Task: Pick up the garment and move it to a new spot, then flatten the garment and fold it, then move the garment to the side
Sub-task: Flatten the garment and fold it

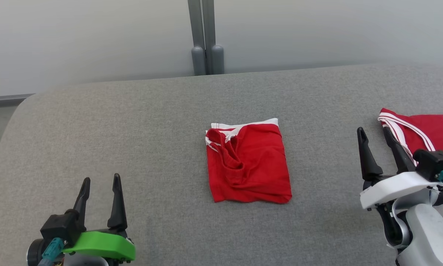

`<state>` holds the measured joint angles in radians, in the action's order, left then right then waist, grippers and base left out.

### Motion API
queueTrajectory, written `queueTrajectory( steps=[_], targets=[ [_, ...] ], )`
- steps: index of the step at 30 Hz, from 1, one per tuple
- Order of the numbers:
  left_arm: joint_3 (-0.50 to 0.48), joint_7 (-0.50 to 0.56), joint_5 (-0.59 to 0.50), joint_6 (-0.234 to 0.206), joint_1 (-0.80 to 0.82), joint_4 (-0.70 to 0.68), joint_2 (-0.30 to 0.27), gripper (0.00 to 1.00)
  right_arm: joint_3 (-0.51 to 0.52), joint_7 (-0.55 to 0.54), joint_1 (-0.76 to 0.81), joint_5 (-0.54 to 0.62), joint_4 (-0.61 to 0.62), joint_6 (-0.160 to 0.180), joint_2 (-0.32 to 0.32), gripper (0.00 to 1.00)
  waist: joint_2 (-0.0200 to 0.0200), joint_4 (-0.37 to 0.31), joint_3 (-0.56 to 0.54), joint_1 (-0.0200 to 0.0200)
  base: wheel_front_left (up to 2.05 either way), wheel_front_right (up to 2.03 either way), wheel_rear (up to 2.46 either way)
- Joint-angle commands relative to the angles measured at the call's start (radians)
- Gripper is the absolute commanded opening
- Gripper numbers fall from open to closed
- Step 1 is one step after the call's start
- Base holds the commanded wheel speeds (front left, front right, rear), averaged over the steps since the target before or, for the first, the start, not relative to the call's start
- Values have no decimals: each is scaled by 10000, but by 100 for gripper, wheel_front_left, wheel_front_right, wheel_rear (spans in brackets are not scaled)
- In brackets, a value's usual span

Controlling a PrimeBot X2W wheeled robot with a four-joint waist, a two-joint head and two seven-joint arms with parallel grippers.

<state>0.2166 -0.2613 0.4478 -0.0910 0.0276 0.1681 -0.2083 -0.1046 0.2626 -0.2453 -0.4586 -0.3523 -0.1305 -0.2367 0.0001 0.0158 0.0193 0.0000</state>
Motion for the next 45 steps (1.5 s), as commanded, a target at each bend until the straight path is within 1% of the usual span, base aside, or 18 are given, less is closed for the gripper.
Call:
queueTrajectory(
  steps=[1, 2, 3, 4, 7, 9, 15, 21, 26, 29, 35, 38, 41, 43, 44, 45],
  targets=[
    [-5, -38, -21, 25, -3, 24, 23, 100, 76, 21, -58, 267, -126, -6, 61, 100, -1, 238, 6, 0, 0, 0, 0],
    [8, -37, -23, 24, 10, 35, 34, 100, 86, 21, -108, 363, -220, -6, 96, 100, -1, 321, 20, 0, 0, 0, 0],
    [1, -37, -22, 28, 20, 49, 44, 100, 46, 20, -207, 512, -354, -6, 129, 44, -1, 418, 33, 0, 0, 0, 0],
    [15, -38, -25, 35, 27, 62, 57, 100, 15, 21, -285, 645, -489, -6, 127, 0, -1, 506, 41, 0, 0, 0, 0],
    [27, -32, -20, 58, 59, 115, 120, 100, -254, -109, -714, 1106, -1113, -6, 212, 0, -1, 831, 87, 0, 0, 0, 0],
    [59, -33, -14, 105, 118, 165, 164, 100, -518, -281, -1005, 1216, -1606, -6, 450, 0, -1, 1082, 124, 0, 0, 0, 0],
    [106, -34, -56, 172, 285, 261, 275, 100, -1470, -506, -1834, 991, -3252, -6, 1081, 0, -1, 1901, 293, 0, 0, 0, 0],
    [48, -35, -121, 214, 394, 326, 323, 100, -1795, -408, -2587, 832, -5263, -6, 1570, 0, -1, 2619, 521, 0, 0, 0, 0],
    [-18, -34, -149, 303, 436, 395, 386, 100, -2605, -295, -2937, 507, -6158, -6, 1781, 0, -1, 2907, 649, 0, 0, 0, 0],
    [-20, -35, -177, 345, 485, 448, 438, 100, -3257, -254, -3055, 110, -6280, -6, 1841, 0, -1, 2956, 704, 0, 0, 0, 0],
    [-70, -34, -245, 396, 549, 548, 464, 100, -5316, -163, -3072, -1395, -5335, -6, 1838, 0, -1, 2785, 708, 0, 0, 0, 0],
    [-127, -36, -289, 381, 533, 518, 458, 100, -5504, -11, -3332, -1663, -5126, -4, 1819, 0, -1, 2567, 649, 0, 0, 0, 0],
    [-200, -36, -309, 386, 443, 493, 437, 100, -5190, 34, -3470, -1495, -4563, -4, 1683, 0, -1, 2303, 552, 0, 0, 0, 0],
    [-230, -34, -323, 389, 357, 469, 446, 100, -4749, 20, -3311, -1231, -3906, -3, 1393, 16, -1, 2105, 469, 0, 0, 0, 0],
    [-248, -36, -341, 390, 304, 456, 444, 100, -4492, 20, -3152, -1039, -3504, -4, 1250, 43, -1, 1986, 416, 0, 0, 0, 0],
    [-273, -35, -351, 392, 263, 447, 437, 100, -4286, 20, -3013, -909, -3173, -4, 1156, 50, -1, 1878, 368, 0, 0, 0, 0]
  ],
)
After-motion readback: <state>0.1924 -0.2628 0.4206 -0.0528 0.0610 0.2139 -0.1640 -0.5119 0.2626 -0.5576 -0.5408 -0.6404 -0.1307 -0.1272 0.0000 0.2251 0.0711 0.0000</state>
